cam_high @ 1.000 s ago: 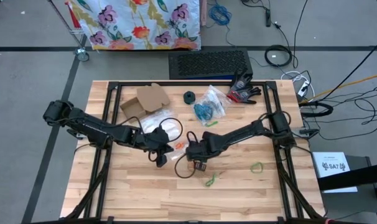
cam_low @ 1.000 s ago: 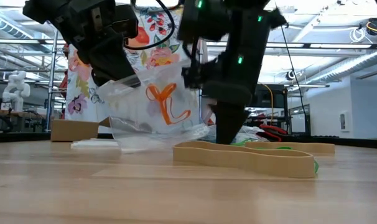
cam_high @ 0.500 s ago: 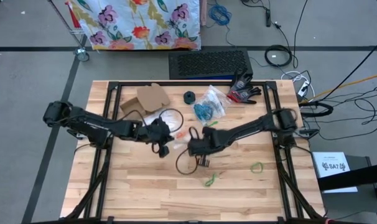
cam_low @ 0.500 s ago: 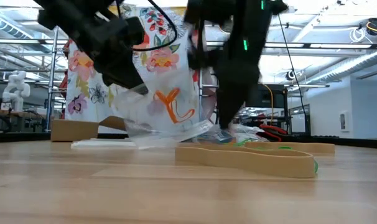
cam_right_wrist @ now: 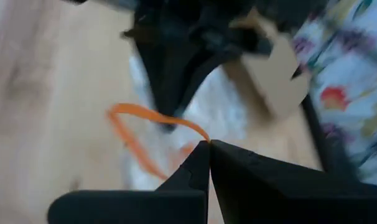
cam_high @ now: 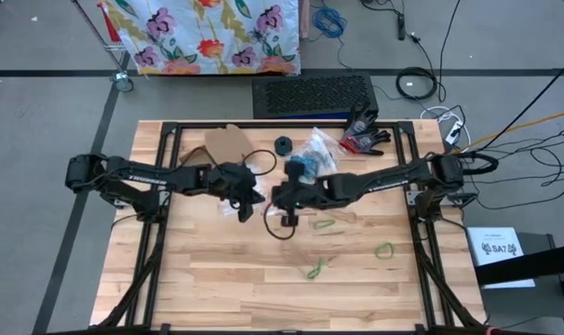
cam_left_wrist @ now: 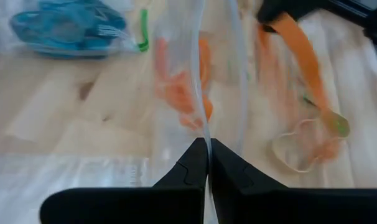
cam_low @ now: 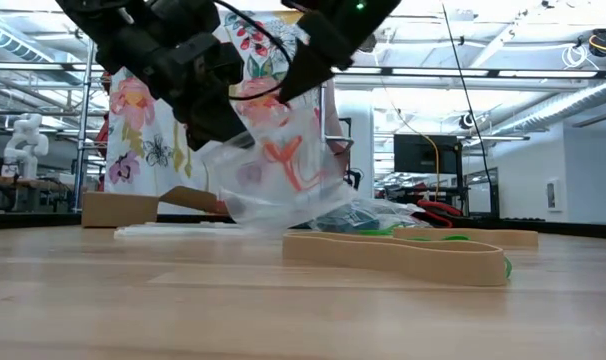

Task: Sort rubber bands
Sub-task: Put the orange rubber band into the transparent zip bag

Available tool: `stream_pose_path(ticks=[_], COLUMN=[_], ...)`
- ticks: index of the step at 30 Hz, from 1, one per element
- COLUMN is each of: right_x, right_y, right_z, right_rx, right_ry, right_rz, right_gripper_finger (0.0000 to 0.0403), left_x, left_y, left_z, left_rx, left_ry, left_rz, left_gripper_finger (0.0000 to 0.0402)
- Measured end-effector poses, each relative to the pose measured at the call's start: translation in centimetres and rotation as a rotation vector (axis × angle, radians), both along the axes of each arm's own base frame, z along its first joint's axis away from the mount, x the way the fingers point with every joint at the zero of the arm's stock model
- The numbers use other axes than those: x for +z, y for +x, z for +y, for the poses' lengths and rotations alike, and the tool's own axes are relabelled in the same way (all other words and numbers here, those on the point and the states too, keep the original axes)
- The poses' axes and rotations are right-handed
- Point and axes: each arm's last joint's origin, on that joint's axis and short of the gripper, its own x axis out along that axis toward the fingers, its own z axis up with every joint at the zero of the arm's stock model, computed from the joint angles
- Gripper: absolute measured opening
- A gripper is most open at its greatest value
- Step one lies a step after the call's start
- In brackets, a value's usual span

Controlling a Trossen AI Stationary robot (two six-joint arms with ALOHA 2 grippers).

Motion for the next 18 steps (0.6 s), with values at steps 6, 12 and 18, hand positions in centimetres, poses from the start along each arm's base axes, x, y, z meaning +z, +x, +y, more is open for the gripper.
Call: stream_pose_path(ticks=[6, 12, 18], right_x=[0.1, 0.4, -0.6], right_y=[1.7, 2.1, 1.3], right_z=[-1.0, -1.5, -1.6], right_rx=[0.079, 0.086, 0.056], right_ry=[-0.135, -0.157, -0.106], right_rz=[-0.083, -0.128, -0.015], right_gripper_finger=[0.0000, 0.0000, 0.0000], left_x=[-0.1, -0.1, 0.0], left_y=[-0.1, -0.1, 0.0], left_z=[-0.1, -0.1, -0.1], left_rx=[-0.007, -0.013, -0.012], left_ry=[-0.017, -0.010, -0.009], left_rz=[0.016, 0.016, 0.010], left_gripper_finger=[0.0012, 0.0012, 0.0012])
